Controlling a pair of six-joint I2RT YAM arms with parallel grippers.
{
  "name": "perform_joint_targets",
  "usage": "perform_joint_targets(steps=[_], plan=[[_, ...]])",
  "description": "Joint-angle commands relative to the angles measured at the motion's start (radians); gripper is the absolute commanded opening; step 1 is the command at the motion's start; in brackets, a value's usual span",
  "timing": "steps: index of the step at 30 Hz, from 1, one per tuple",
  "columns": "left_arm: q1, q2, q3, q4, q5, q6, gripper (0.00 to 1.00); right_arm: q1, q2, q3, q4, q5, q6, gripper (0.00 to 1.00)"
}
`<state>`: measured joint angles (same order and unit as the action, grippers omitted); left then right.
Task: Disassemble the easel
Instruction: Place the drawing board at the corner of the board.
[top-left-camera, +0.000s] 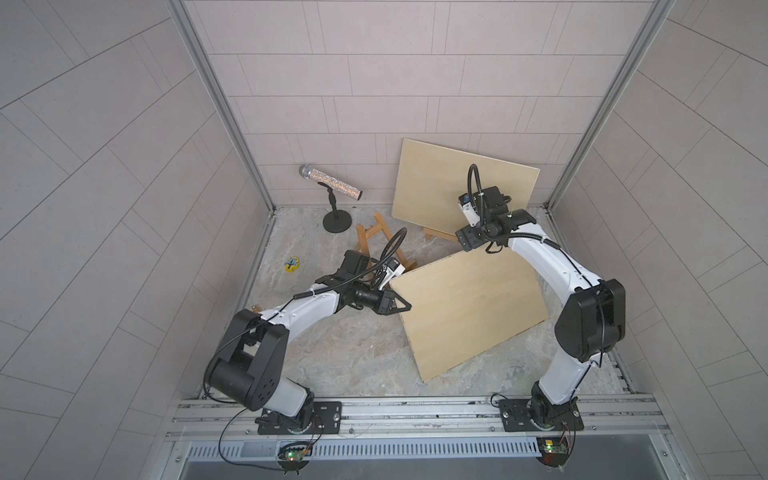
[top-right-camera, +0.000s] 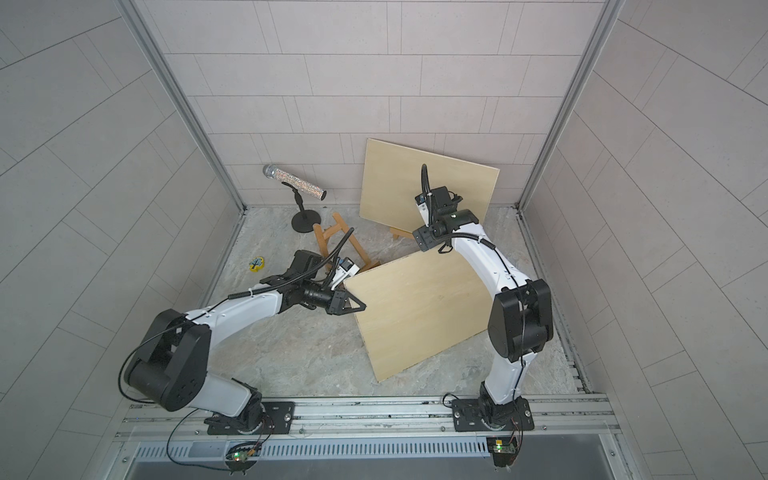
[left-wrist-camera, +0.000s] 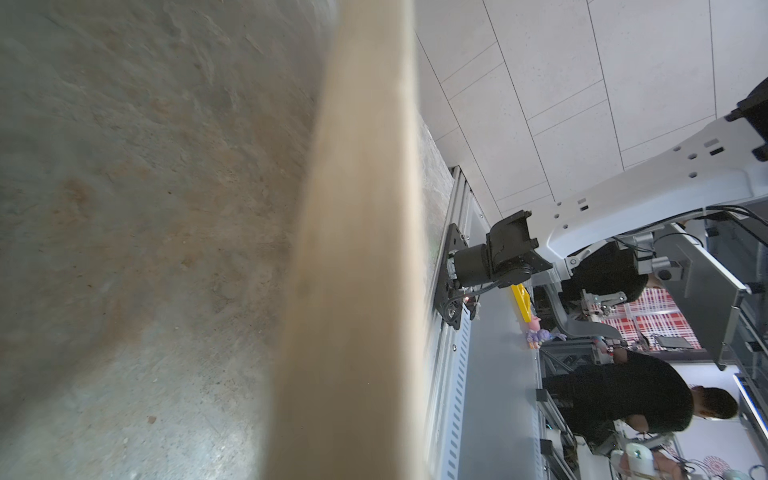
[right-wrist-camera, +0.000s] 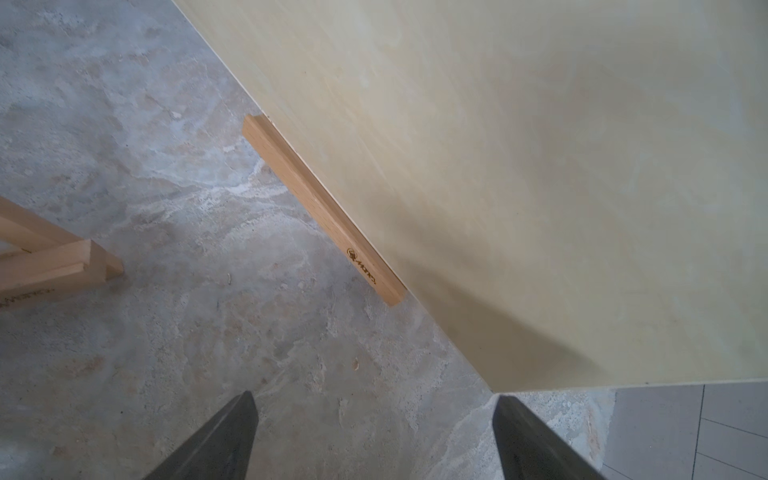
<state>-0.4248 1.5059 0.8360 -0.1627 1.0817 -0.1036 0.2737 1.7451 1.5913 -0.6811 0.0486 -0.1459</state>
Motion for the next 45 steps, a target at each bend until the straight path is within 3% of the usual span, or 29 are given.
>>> perform_joint_targets(steps=[1, 10, 19, 33, 40, 45], plan=[[0.011, 0.025, 0.038, 0.078, -0.193, 0.077, 0.00, -0.002, -0.022, -0.082, -0.124, 0.027, -0.023, 0.93], [0.004, 0.143, 0.128, 0.073, -0.172, 0.058, 0.00, -0.030, -0.074, -0.199, -0.131, 0.022, 0.000, 0.92], [-0.046, 0.334, 0.327, -0.146, -0.169, 0.181, 0.00, -0.101, -0.102, -0.261, -0.118, -0.033, 0.051, 0.92], [-0.113, 0.547, 0.578, -0.447, -0.214, 0.329, 0.00, -0.202, -0.227, -0.231, -0.146, -0.119, 0.269, 1.00], [-0.124, 0.605, 0.647, -0.498, -0.221, 0.341, 0.00, -0.252, -0.332, -0.238, -0.138, -0.153, 0.331, 1.00], [-0.142, 0.651, 0.701, -0.533, -0.219, 0.344, 0.00, -0.255, -0.410, -0.311, -0.148, -0.252, 0.386, 0.99]])
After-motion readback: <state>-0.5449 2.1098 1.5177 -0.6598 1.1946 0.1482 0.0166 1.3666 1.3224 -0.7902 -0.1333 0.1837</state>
